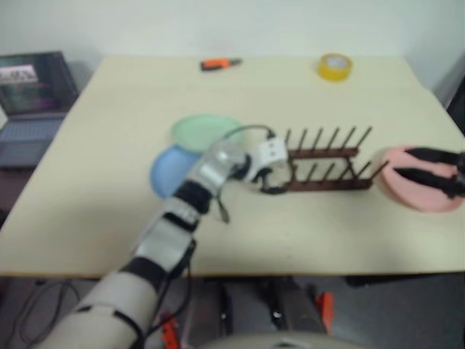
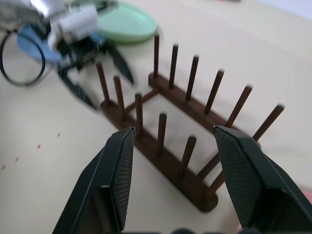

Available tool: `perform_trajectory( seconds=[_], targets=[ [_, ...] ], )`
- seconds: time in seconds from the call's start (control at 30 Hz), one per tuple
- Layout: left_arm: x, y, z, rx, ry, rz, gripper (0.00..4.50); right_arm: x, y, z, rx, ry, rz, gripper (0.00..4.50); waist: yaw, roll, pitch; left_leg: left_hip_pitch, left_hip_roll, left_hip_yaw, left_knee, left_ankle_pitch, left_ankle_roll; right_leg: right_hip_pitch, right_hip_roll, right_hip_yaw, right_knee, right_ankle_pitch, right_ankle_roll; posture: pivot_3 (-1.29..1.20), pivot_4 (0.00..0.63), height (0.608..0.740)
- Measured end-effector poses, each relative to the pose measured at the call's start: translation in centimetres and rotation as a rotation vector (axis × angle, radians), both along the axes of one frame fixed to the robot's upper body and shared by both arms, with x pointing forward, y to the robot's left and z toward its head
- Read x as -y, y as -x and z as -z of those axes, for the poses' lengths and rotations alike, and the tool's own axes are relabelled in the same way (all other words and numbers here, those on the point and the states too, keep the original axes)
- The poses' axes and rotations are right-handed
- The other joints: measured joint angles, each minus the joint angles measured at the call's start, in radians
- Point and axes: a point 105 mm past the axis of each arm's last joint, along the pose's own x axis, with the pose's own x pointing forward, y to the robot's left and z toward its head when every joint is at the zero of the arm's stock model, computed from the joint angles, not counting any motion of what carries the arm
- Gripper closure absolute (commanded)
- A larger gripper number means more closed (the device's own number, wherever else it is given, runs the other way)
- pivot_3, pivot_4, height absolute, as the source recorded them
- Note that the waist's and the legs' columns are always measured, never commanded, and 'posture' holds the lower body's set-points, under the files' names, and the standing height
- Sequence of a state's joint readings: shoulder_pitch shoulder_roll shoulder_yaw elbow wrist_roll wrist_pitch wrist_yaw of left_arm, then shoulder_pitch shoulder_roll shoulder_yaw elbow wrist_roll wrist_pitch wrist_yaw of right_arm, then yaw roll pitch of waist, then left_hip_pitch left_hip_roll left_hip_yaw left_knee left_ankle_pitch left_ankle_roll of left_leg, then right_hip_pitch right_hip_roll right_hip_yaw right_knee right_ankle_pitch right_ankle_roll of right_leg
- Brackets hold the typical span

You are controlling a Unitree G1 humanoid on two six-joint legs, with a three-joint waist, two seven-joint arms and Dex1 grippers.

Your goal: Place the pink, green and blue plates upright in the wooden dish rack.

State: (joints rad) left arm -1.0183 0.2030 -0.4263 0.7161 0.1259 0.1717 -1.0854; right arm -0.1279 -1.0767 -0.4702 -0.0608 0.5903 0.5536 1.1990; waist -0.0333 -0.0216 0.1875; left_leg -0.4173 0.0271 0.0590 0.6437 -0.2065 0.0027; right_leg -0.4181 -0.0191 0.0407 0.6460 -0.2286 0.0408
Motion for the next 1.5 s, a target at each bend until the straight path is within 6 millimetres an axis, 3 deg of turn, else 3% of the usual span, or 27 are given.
perform_trajectory(
  seconds=[0.1, 0.2, 0.4, 0.57, 0.7, 0.9, 1.07, 1.27, 1.5],
  targets=[
    [-1.9, 0.2, -1.7, 0.051, -0.022, -0.007, 0.04, 0.6, 0.1, 1.5, -0.062, 0.045, 0.026, 1.68, 0.001, 0.001, 0.0, 0.0, 0.001, 0.0, 0.0, 0.0, 0.0, 0.0, 0.0, 0.0, 0.0, 0.0, 0.0, 0.0, 0.15, 0.74],
    [-3.5, 1.0, -2.4, 0.056, -0.032, -0.024, 0.62, 1.0, 0.2, 3.1, -0.119, 0.077, 0.05, 2.28, 0.002, 0.001, -0.001, 0.0, 0.001, 0.0, 0.0, 0.0, 0.0, 0.0, 0.0, 0.0, 0.0, 0.0, 0.0, 0.0, 0.15, 0.74],
    [-3.5, 4.7, -2.5, -0.014, -0.002, 0.058, 2.69, 1.1, 0.6, 5.1, -0.191, 0.111, 0.06, 4.37, 0.003, 0.001, -0.001, 0.001, 0.001, 0.0, 0.002, 0.0, 0.0, 0.002, -0.001, 0.0, 0.001, 0.0, 0.0, 0.0, 0.15, 0.74],
    [-2.2, 6.3, -1.4, -0.077, 0.003, 0.089, 4.46, 0.8, 0.7, 6.4, -0.223, 0.127, 0.069, 4.5, 0.003, 0.001, -0.001, 0.003, 0.0, -0.001, 0.002, 0.0, 0.0, 0.004, -0.001, 0.0, 0.001, 0.0, 0.0, 0.0, 0.15, 0.74],
    [-0.2, 7.6, 0.2, -0.14, 0.017, 0.108, 4.46, 0.1, 0.4, 8.5, -0.255, 0.117, 0.087, 4.5, 0.003, 0.001, -0.001, 0.002, 0.0, -0.001, 0.003, 0.0, 0.0, 0.004, -0.001, 0.0, 0.0, 0.0, 0.0, 0.0, 0.15, 0.74],
    [1.2, 7.1, 2.1, -0.154, 0.003, 0.044, 4.46, -0.6, -0.4, 11.0, -0.259, 0.124, 0.151, 4.5, 0.001, 0.002, -0.001, 0.002, 0.0, -0.001, 0.003, 0.0, 0.0, 0.004, 0.0, 0.0, 0.001, 0.001, 0.0, 0.0, 0.15, 0.74],
    [1.8, 6.3, 3.4, -0.153, -0.009, -0.024, 4.46, -0.4, -1.6, 11.3, -0.201, 0.146, 0.204, 4.5, 0.003, 0.001, -0.001, 0.002, -0.001, -0.001, 0.003, 0.0, 0.0, 0.004, -0.001, 0.0, 0.0, 0.001, 0.001, 0.0, 0.15, 0.74],
    [3.4, 5.1, 3.3, -0.115, 0.016, -0.07, 4.46, -1.0, -3.2, 12.6, -0.141, 0.179, 0.248, 4.5, 0.004, 0.002, -0.002, 0.002, -0.001, -0.001, 0.004, 0.0, 0.001, 0.004, -0.001, 0.001, 0.0, 0.002, 0.002, 0.0, 0.15, 0.74],
    [4.4, 4.4, 3.2, -0.087, 0.03, -0.104, 4.46, -1.1, -4.8, 12.5, -0.054, 0.204, 0.291, 4.5, 0.003, 0.002, -0.002, 0.002, -0.001, -0.001, 0.003, 0.0, 0.001, 0.004, -0.001, 0.001, 0.0, 0.002, 0.002, 0.0, 0.15, 0.74]
  ],
)
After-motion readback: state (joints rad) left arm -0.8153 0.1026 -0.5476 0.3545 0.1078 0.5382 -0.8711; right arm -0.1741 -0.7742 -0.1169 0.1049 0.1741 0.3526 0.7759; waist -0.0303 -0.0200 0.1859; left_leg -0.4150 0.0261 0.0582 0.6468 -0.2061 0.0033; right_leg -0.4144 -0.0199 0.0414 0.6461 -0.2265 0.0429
